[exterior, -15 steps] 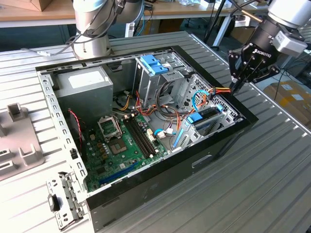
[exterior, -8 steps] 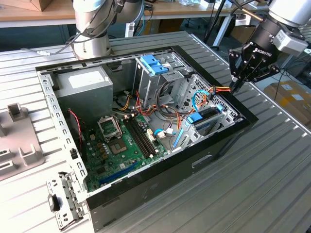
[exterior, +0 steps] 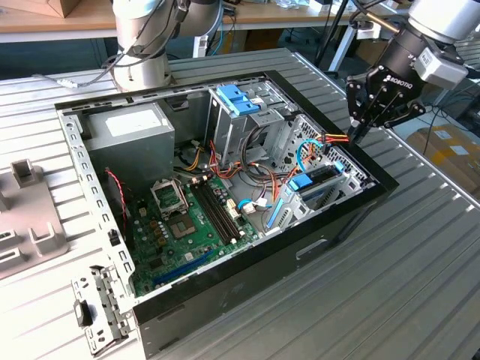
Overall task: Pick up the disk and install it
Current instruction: 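Insert the first disk wire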
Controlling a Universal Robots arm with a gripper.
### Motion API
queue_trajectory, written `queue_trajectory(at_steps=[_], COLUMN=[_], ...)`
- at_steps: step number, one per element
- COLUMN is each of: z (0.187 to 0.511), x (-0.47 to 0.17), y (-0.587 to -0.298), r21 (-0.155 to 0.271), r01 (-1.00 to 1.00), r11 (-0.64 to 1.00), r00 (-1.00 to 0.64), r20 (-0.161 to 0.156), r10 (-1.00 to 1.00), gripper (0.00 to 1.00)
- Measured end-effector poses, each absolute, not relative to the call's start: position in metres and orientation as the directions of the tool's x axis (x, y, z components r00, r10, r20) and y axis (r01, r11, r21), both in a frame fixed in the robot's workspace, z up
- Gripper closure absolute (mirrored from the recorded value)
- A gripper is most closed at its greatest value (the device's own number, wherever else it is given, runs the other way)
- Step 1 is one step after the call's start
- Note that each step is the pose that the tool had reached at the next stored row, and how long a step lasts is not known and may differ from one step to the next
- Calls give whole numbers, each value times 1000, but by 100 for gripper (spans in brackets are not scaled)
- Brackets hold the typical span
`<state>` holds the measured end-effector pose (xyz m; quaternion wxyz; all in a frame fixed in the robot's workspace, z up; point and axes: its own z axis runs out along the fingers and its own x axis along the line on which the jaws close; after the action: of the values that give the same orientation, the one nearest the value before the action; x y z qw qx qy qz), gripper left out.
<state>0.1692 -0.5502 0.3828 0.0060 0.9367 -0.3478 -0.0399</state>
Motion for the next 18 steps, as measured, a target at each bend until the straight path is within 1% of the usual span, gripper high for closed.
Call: queue_trajectory(at_steps=[3,18], z=[382,379], x=[149,121], y=[-550,-552], r21=[38,38], r01=[-651,-651], r11=[-758,-758], r00=[755,755], r20=[-71,-72], r10=[-652,-652], gripper=[83,83])
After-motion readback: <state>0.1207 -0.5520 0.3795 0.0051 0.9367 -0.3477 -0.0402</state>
